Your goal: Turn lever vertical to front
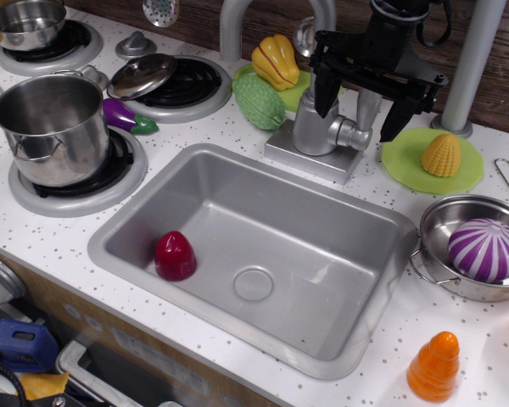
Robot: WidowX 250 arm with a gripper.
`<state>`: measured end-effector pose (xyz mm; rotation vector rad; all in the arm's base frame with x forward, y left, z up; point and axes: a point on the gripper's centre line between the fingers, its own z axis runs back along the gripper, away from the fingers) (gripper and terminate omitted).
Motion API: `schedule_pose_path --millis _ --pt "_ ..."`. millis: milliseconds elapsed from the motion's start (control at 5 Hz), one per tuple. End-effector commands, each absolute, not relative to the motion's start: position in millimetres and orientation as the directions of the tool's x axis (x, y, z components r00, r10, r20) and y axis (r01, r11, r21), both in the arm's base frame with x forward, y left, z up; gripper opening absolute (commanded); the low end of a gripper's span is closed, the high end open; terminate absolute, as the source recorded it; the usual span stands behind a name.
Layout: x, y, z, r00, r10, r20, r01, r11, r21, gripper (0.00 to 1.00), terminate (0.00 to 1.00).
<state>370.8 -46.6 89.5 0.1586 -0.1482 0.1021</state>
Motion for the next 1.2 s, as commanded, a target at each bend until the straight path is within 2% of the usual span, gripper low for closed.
schedule_pose_path --millis 0,400,800,1000 --pt "370.8 -46.6 89.5 0.984 0.089 0.155 -0.113 0.982 0.15 1.0 0.0" --pt "394.2 -50.6 99.7 0.968 0.075 0.239 -0.114 0.981 0.155 1.0 0.0" --pt "408.4 -62.7 116.5 0.959 0.071 0.273 -0.114 0.983 0.147 1.0 0.0" --pt "411.8 -61.9 109.8 0.949 0.068 0.307 -0.119 0.981 0.151 1.0 0.0"
